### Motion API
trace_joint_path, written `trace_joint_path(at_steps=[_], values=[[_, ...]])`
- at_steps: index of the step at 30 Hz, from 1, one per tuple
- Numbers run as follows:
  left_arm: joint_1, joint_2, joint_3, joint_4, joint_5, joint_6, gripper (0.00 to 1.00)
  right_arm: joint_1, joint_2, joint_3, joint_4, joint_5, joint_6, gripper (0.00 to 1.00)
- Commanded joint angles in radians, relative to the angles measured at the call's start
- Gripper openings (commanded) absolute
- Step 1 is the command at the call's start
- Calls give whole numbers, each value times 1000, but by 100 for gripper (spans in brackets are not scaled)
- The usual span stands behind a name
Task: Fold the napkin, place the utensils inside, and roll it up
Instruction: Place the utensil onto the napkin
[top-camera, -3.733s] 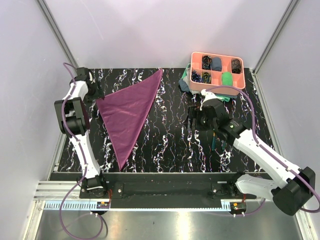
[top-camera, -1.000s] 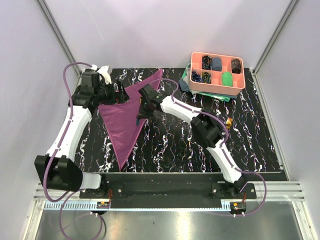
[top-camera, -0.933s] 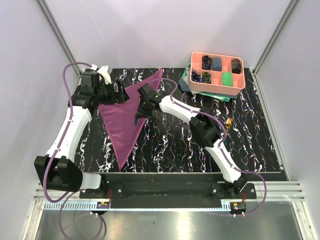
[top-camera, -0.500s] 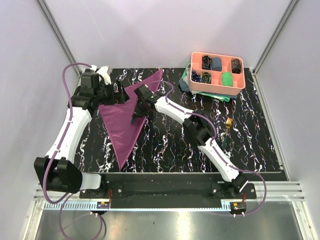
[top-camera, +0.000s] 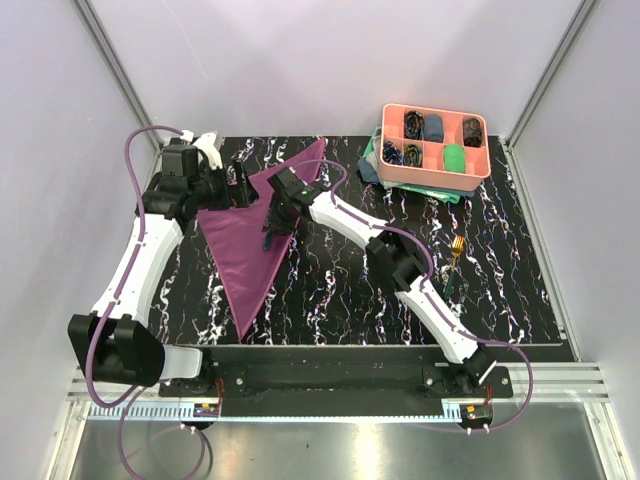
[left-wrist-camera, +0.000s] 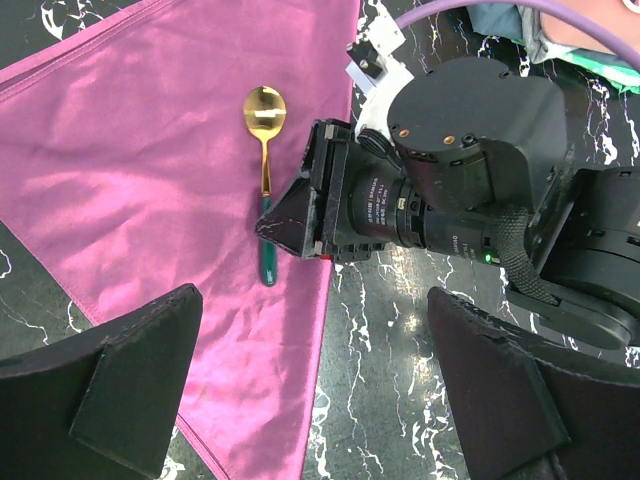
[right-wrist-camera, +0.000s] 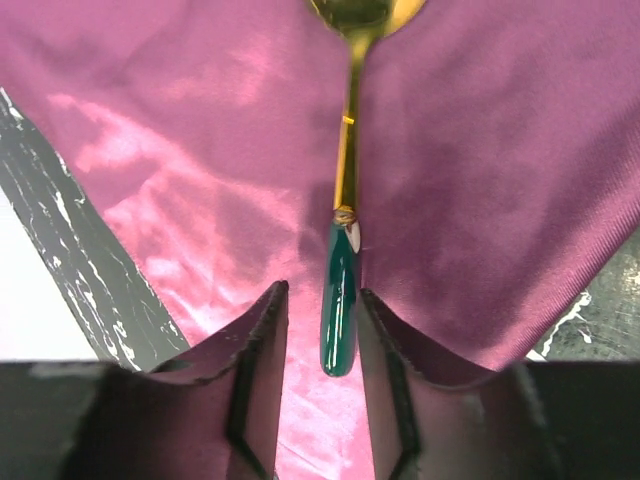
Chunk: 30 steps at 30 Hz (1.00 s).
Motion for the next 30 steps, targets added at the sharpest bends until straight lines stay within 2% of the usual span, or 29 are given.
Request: trace_joint_path(at_steps=[1,6,9,10,11,13,14,15,17,21,22,27,30], values=[[3,-30,0,41,14,-6,98,6,-18,51,11,12,-31,44],[3,-61,-12,67,4,-19,98,6,-114,-29,35,3,-118,51],[3,-108,-46,118,-16,-48,98,6,-249,-210,127,-37,-153,52],[3,-120,-53,129,-22,-52,98,6,-295,-279,168,-51,-158,52],[3,-139,-64,135,-28,-57,98,5,-397,-440,261,-51,-163,53],[3,-151,-69,145,-48,-58,98,3,-508,-616,362,-35,-166,58],[3,-157,-73,150,-54,-59,98,2,-609,-761,421,-29,-182,59],[1,-160,-76,161,-57,-59,98,-9,-656,-822,433,-9,-192,60],[3,-153,-70,170,-62,-65,98,-27,-777,-972,436,3,-218,61],[1,-143,-12,159,-45,-85,97,-150,-976,-1216,428,23,-235,62],[1,-147,-4,161,-36,-89,97,-220,-1021,-1302,422,29,-241,62],[1,-188,-22,158,-71,-66,97,-431,-1286,-1416,246,98,-337,63],[1,-202,-61,159,-103,-45,98,-543,-1375,-1414,103,176,-396,70]])
